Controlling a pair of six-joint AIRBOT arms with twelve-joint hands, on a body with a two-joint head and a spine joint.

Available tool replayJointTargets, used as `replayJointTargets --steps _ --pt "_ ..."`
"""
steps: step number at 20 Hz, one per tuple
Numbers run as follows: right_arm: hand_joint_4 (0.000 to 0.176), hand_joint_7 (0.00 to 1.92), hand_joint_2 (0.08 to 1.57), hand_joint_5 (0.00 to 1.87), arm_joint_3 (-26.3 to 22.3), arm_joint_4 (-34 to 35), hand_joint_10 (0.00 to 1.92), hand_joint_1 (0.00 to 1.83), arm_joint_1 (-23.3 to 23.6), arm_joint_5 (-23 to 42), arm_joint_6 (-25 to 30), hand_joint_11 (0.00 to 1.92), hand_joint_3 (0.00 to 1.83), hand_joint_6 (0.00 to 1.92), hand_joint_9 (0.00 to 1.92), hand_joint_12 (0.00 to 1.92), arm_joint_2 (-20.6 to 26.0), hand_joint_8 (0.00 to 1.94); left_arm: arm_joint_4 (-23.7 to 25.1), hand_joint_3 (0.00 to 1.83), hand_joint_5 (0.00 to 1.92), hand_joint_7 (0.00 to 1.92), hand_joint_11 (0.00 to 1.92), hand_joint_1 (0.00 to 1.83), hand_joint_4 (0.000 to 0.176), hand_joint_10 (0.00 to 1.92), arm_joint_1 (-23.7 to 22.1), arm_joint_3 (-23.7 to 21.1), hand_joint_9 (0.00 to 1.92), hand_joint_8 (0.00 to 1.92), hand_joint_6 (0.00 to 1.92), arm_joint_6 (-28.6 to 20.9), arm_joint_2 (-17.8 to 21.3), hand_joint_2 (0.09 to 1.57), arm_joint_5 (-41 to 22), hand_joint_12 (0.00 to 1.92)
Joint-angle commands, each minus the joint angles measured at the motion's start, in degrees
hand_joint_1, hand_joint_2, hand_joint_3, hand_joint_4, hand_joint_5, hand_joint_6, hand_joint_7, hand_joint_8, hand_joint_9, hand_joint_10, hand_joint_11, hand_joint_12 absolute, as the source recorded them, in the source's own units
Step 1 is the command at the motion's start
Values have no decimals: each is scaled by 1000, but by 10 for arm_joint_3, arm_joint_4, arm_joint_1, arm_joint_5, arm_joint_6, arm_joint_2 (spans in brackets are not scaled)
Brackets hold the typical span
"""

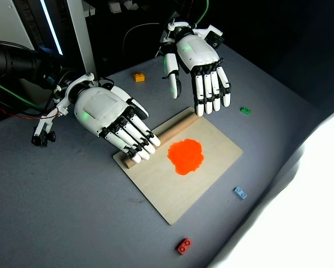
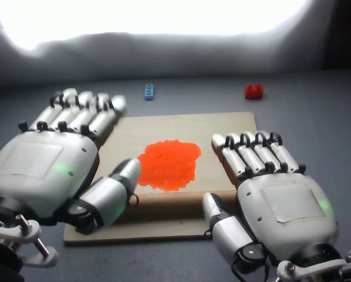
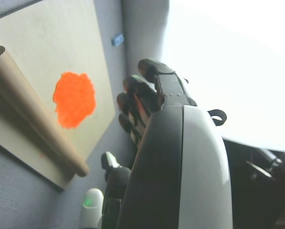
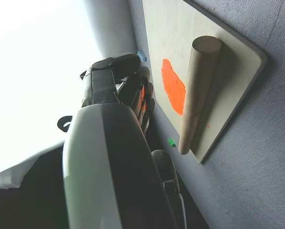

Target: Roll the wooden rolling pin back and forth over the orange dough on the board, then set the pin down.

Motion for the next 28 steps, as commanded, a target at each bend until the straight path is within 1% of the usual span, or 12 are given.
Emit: replayJointTargets --steps 1,5,10,13,16,17,20,22,23,26,28 --pt "0 106 1570 90 0 -54 19 0 1 45 3 0 34 25 82 195 1 4 35 53 0 0 0 0 0 0 -3 2 0 0 0 0 2 1529 -56 0" --pt "0 106 1571 91 1 -54 16 0 -1 44 3 0 32 22 83 194 1 3 35 46 0 0 0 0 0 0 0 2 0 0 0 0 2 1532 -56 0" --pt "0 107 1571 92 30 -54 14 0 2 34 -4 0 33 20 84 194 -12 2 35 42 0 0 0 0 0 0 5 2 0 0 0 0 0 1534 -56 0" --pt "0 107 1571 93 35 -55 13 0 0 27 -4 0 33 18 84 194 -21 2 35 40 0 0 0 0 0 0 18 3 0 0 0 -3 -5 1535 -64 0" --pt "0 107 1571 93 42 -55 12 0 -4 26 -8 0 33 17 85 194 -32 2 35 37 0 0 0 0 0 0 47 9 0 0 0 -38 -22 1536 -109 0" --pt "0 117 1571 101 48 -55 12 0 -5 26 -7 0 36 15 96 258 -37 4 35 40 0 0 0 0 0 0 55 9 0 0 0 -41 -28 1546 -119 0" --pt "0 120 1571 103 72 -55 11 0 -4 26 0 0 36 14 99 275 -53 4 39 40 0 0 0 0 0 0 77 13 0 0 0 -41 -45 1550 -138 0" --pt "0 138 1571 121 77 -55 10 0 -4 24 3 0 36 16 107 306 -57 6 42 40 0 0 0 0 0 0 88 18 0 0 0 -41 -59 1557 -153 0" --pt "0 109 1571 98 79 -55 1 0 -6 22 4 0 38 1 77 245 -59 0 44 37 0 0 0 0 0 0 97 22 0 0 0 -41 -69 1555 -160 0" --pt "0 104 1571 70 82 -55 0 0 -9 18 3 0 30 0 73 212 -63 0 51 33 0 0 0 0 0 0 110 32 0 0 0 -36 -86 1551 -168 0" --pt "0 104 1570 90 86 -55 9 0 -9 14 3 0 28 11 94 202 -67 0 56 32 0 0 0 0 0 0 117 40 0 0 0 -33 -99 1555 -169 0"
